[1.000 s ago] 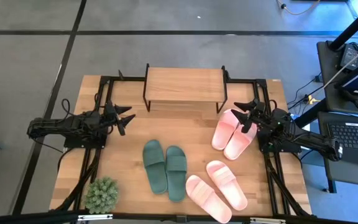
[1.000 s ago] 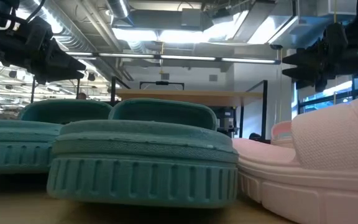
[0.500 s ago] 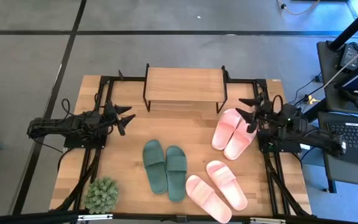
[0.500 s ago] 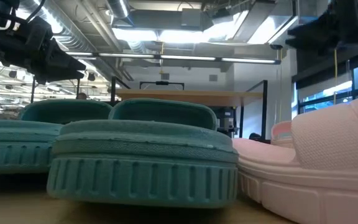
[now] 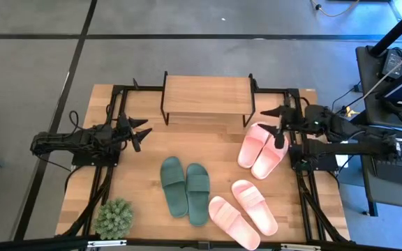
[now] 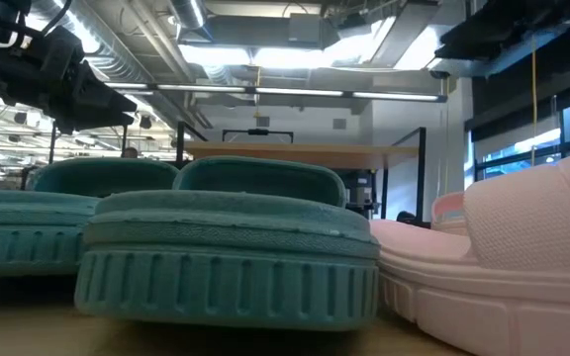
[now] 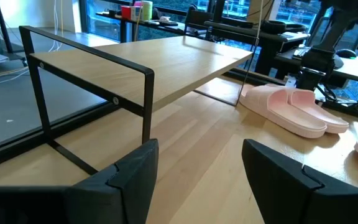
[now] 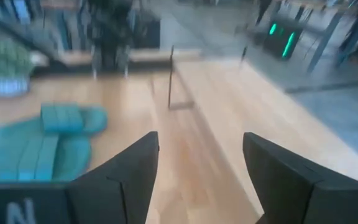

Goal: Pick and place slides into the shelf
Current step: Put the pink slide on the shelf

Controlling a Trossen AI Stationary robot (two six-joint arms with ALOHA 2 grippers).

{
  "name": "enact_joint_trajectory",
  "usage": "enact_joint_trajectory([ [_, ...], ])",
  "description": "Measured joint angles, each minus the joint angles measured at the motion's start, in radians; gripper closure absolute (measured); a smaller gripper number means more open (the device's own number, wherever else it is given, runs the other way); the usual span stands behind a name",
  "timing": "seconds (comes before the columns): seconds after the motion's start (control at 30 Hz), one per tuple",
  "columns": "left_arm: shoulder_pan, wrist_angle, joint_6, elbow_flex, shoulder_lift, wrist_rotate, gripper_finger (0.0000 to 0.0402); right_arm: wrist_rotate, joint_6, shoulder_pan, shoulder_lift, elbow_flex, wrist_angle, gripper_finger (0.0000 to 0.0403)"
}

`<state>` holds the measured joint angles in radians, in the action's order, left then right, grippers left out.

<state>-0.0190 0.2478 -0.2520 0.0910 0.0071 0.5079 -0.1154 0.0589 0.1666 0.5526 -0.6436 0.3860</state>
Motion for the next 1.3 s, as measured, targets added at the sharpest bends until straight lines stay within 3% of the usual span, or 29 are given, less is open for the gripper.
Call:
enact_joint_trajectory([
  [0.37,0.000,0.000,0.000,0.000,0.000,0.000,0.0177,-0.089,-0.103,-0.152,0.367,-0.195,0.337,0.0169],
  [0.7,-0.001,-0.001,0.020,0.000,0.000,0.000,0.0177,-0.159,-0.549,-0.271,0.606,-0.338,0.758,0.0169],
  [0.93,-0.001,-0.001,0.027,0.000,0.000,0.000,0.0177,-0.163,-0.882,-0.310,0.740,-0.306,0.948,0.0169],
  [1.3,0.000,-0.002,0.026,0.000,0.000,0.000,0.0177,-0.117,-0.936,-0.328,0.888,-0.159,0.927,0.0169],
])
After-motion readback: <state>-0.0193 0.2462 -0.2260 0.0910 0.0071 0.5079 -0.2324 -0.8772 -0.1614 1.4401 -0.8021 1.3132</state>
